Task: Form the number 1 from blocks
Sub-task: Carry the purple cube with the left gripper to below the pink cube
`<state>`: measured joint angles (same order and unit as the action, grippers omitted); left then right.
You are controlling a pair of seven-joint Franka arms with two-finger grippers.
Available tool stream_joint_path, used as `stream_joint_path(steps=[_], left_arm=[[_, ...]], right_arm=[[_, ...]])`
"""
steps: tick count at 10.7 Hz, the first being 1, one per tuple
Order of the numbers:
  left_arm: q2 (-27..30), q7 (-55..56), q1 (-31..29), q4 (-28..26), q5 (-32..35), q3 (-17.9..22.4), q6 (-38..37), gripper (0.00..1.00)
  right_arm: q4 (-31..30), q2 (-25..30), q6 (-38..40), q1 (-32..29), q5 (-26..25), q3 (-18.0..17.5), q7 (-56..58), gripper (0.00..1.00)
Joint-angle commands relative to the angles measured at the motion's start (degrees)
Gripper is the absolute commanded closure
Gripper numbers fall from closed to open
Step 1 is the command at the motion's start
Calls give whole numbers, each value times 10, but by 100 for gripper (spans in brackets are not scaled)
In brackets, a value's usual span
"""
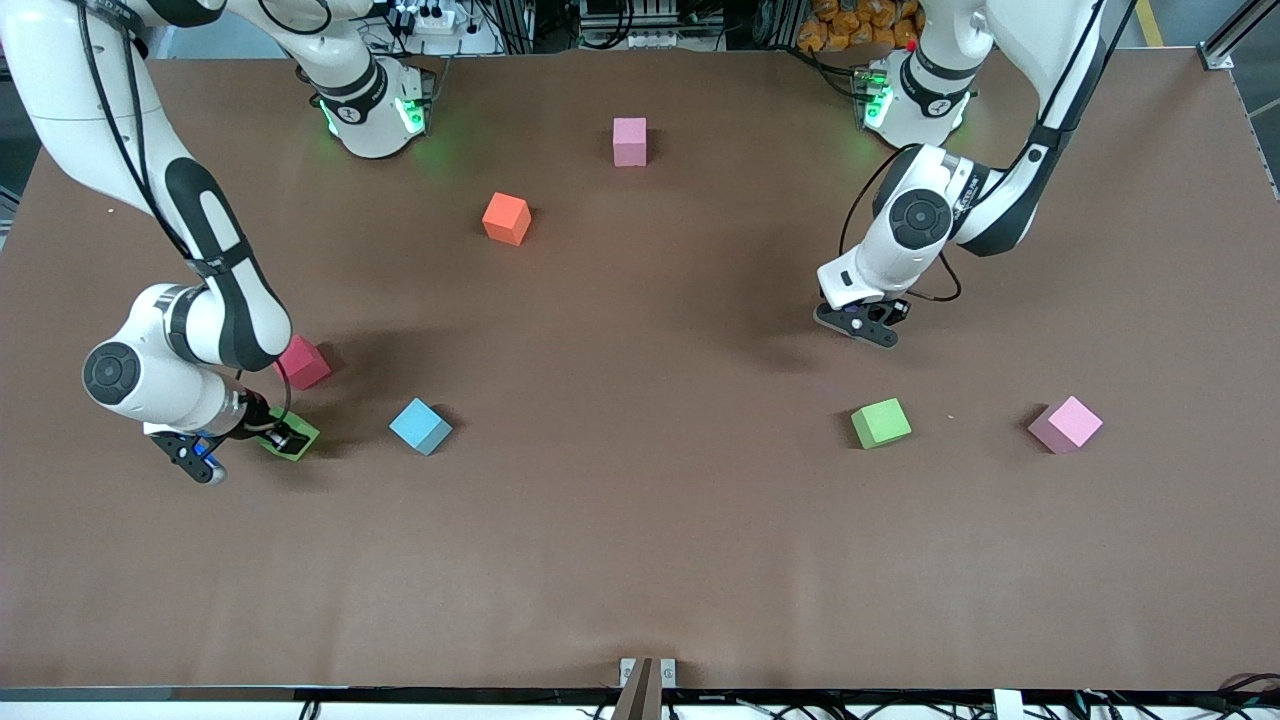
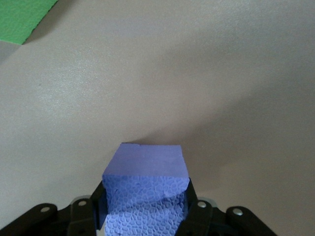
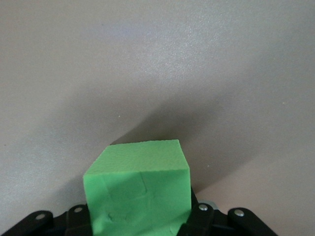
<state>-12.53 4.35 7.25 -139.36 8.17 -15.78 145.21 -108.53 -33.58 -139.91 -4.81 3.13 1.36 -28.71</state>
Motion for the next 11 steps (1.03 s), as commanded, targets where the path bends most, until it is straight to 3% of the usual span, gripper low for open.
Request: stream_joint_path(steps=[1, 4, 8, 11], left_arm=[[2, 89, 13, 1, 10, -9, 7, 100], [5, 294, 28, 40, 9, -115, -15, 100], [-8, 487, 29, 80, -7, -233, -26, 100], [-29, 583, 52, 101, -27, -288, -26, 100]], right_arm=[[0, 13, 16, 7, -2, -3, 22, 95], [0, 33, 52, 6, -2, -4, 46, 95], [-1, 69, 108, 15, -1, -21, 63, 92], [1, 88, 137, 21, 4, -33, 111, 92]])
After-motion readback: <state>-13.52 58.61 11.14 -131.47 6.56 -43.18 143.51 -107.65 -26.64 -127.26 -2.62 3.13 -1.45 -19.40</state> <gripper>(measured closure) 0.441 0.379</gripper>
